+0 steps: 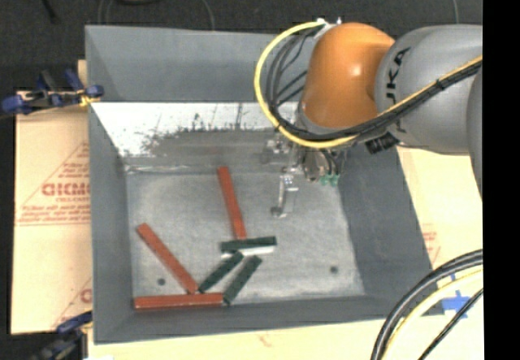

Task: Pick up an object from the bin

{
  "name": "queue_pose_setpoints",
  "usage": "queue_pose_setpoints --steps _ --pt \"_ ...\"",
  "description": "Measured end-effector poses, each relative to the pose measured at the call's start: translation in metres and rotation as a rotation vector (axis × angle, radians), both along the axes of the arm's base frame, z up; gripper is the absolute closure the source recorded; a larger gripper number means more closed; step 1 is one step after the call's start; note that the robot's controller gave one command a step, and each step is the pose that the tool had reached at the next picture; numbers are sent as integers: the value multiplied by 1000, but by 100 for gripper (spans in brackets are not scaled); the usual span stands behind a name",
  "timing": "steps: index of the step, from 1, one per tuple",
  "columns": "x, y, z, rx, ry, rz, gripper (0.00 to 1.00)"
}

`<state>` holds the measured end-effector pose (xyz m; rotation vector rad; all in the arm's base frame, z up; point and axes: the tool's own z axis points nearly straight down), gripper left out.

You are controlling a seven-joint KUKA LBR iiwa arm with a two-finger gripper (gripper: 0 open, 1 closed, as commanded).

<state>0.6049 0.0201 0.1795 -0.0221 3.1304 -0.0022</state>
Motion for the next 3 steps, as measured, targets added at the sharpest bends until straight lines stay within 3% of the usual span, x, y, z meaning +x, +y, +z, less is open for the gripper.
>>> queue_pose_setpoints --steps 1,2,3 --pt "-5 -2 -68 2 3 150 0" --pt "-58 6 -100 1 8 147 100" --pt "-58 6 -100 1 8 147 100"
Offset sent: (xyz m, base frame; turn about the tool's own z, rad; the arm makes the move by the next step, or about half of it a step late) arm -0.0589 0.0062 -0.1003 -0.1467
